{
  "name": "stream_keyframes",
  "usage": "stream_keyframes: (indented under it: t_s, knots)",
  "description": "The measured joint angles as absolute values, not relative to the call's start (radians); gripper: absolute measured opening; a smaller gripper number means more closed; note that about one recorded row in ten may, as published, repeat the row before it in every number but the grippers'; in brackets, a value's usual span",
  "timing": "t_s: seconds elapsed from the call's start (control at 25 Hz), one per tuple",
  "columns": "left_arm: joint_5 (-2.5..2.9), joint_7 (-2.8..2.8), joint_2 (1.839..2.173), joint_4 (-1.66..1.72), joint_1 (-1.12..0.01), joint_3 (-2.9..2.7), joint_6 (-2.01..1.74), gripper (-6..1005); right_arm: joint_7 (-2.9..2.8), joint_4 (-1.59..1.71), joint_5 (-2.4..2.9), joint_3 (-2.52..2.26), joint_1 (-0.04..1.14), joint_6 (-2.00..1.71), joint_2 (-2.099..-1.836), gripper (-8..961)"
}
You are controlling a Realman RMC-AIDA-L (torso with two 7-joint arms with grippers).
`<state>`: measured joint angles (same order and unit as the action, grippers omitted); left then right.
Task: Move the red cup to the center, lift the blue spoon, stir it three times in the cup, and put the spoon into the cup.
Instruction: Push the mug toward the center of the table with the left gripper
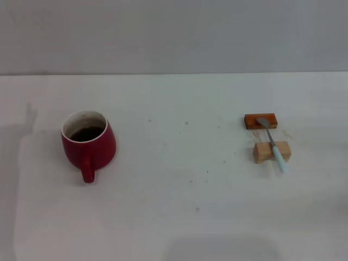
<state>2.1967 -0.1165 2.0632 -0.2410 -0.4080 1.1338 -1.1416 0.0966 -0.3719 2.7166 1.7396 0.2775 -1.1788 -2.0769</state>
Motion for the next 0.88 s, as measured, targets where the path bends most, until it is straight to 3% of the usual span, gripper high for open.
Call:
stream_keyframes:
  t_s: [0.88]
  knots:
    - [2.196,-0.112,2.066,-0.234,-0.384,1.131,-1.179,836,0.097,-0.377,2.717,1.751,0.266,-1.181,-2.074,717]
